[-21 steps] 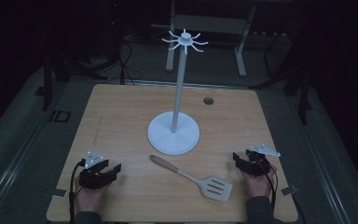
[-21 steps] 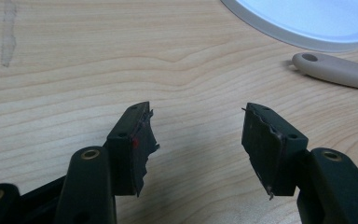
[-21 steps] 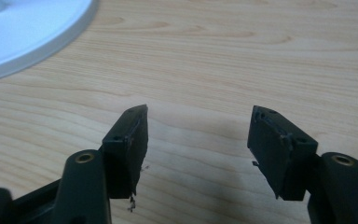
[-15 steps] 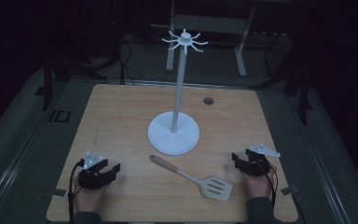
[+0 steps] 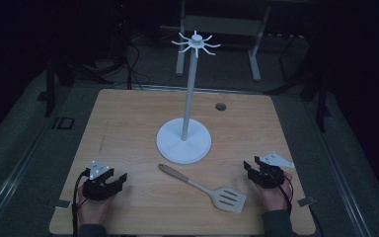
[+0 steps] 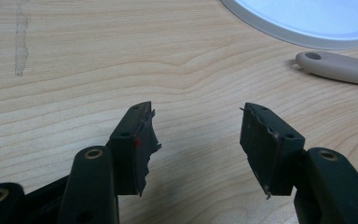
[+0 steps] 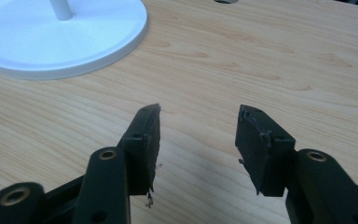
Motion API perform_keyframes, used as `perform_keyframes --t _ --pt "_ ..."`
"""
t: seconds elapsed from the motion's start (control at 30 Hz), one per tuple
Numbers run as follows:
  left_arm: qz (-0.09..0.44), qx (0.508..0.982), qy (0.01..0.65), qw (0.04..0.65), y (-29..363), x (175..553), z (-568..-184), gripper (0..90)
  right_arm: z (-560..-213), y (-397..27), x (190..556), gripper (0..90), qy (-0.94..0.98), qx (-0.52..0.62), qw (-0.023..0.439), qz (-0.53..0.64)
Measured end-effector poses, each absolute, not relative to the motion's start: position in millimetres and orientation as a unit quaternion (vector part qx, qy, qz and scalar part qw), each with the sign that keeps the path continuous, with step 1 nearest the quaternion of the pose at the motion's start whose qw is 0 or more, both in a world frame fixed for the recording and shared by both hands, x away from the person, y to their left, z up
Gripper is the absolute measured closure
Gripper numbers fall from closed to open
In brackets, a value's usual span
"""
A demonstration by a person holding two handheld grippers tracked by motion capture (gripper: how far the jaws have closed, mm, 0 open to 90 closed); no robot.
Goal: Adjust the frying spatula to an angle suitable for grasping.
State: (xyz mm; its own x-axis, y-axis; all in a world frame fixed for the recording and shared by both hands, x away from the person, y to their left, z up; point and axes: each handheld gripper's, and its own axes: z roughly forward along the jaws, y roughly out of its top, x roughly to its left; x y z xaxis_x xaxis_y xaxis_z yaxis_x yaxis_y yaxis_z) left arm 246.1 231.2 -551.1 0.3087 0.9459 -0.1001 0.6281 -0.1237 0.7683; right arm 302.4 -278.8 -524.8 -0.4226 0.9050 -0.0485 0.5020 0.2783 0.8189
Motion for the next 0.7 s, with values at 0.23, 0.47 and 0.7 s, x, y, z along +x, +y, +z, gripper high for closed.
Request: perform_keyframes --t 0.23,0.47,0.7 --pt "0.215 0.719 0.549 0.367 231 247 -552 44.5 -507 -264 293 54.9 0.775 0.434 0.278 0.366" --pt "0.218 0.719 0.549 0.366 231 246 -552 44.5 -498 -254 293 58.1 0.797 0.410 0.246 0.370" --pt "0.218 0.720 0.549 0.364 231 246 -552 44.5 -488 -234 294 65.0 0.828 0.366 0.215 0.366"
